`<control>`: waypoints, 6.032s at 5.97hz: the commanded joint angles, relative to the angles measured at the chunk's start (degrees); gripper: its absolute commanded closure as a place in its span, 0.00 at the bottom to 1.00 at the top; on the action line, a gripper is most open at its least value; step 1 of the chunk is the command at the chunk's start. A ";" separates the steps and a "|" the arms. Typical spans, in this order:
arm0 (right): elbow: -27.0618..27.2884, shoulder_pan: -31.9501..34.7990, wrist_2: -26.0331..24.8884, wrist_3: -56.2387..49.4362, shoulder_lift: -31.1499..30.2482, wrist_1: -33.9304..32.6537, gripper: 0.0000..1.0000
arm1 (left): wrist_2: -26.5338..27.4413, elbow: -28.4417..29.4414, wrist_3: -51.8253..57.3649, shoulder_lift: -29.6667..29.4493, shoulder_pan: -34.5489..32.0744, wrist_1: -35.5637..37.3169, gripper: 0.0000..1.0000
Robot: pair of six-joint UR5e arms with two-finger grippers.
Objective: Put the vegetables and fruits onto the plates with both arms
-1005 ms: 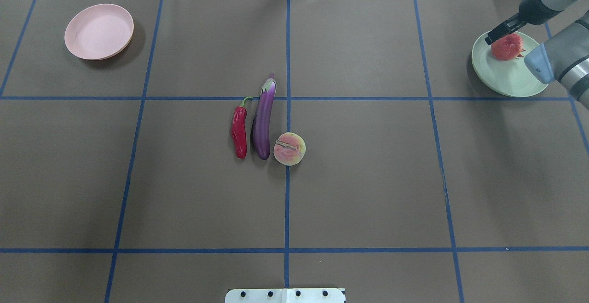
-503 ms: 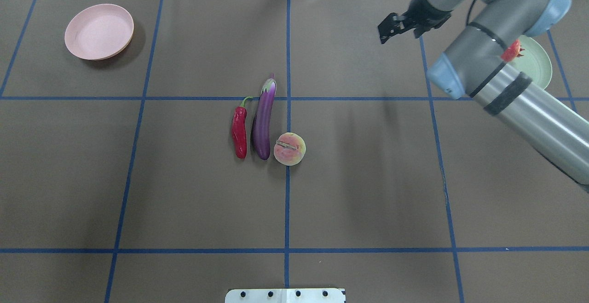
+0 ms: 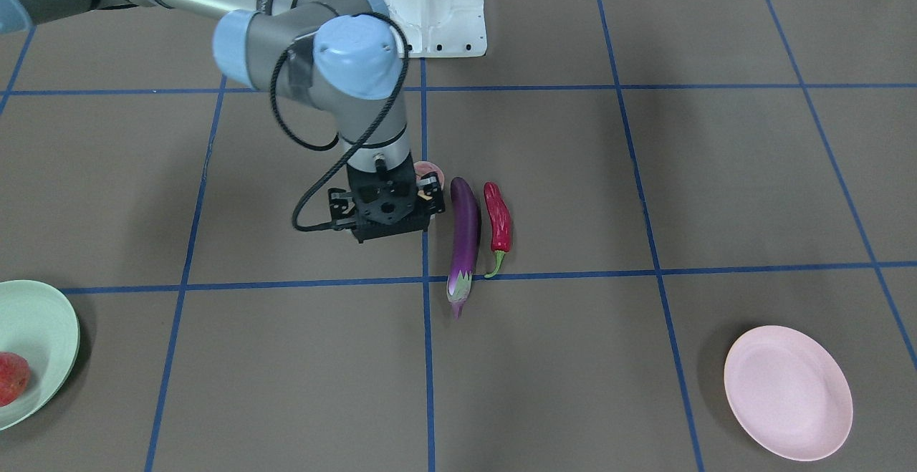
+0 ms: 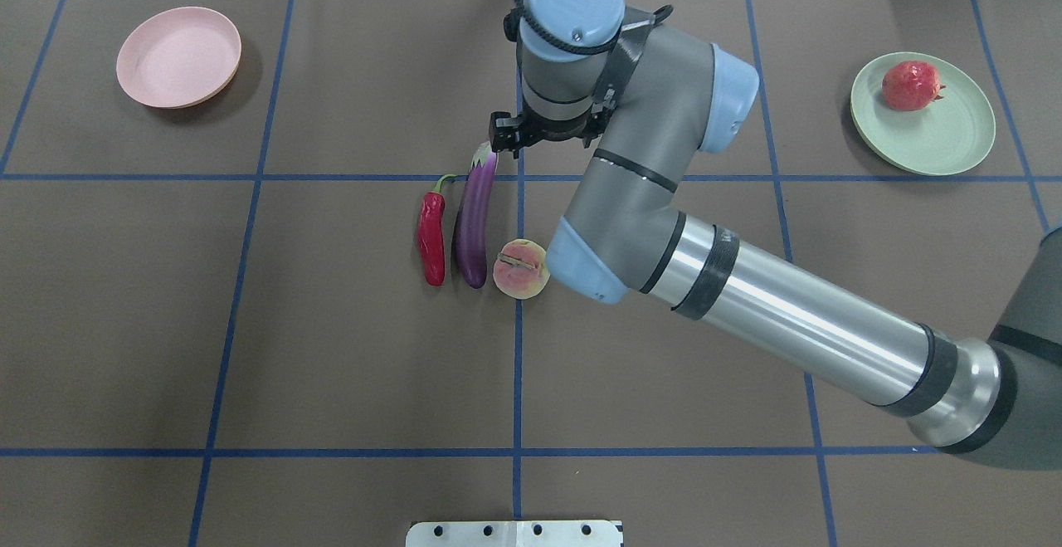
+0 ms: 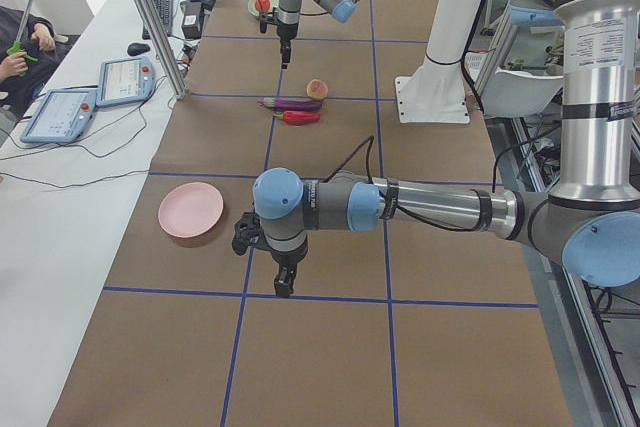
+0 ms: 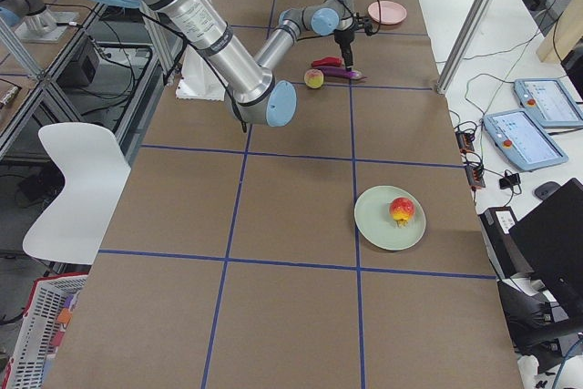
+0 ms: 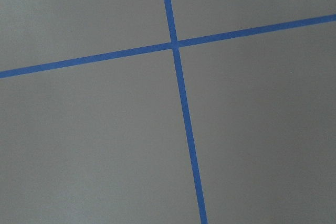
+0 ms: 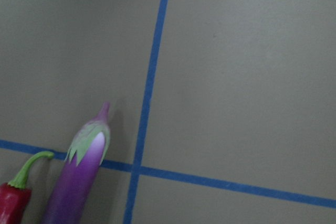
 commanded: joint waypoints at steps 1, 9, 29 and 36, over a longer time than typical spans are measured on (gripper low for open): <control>0.30 -4.77 -4.94 3.44 -1.01 -1.48 0.04 | 0.00 0.01 -0.01 0.00 0.04 -0.02 0.00; -0.57 -11.64 -9.87 5.21 -2.17 -1.04 0.04 | -0.26 0.01 0.08 -0.09 0.04 -0.02 0.00; -5.48 52.21 33.89 -49.44 -35.97 13.54 0.01 | -0.26 -0.35 0.08 -0.09 0.04 -0.20 0.00; 11.02 56.91 33.10 -53.15 -55.86 9.42 0.00 | -0.26 0.01 -18.02 -9.83 6.69 -11.88 0.00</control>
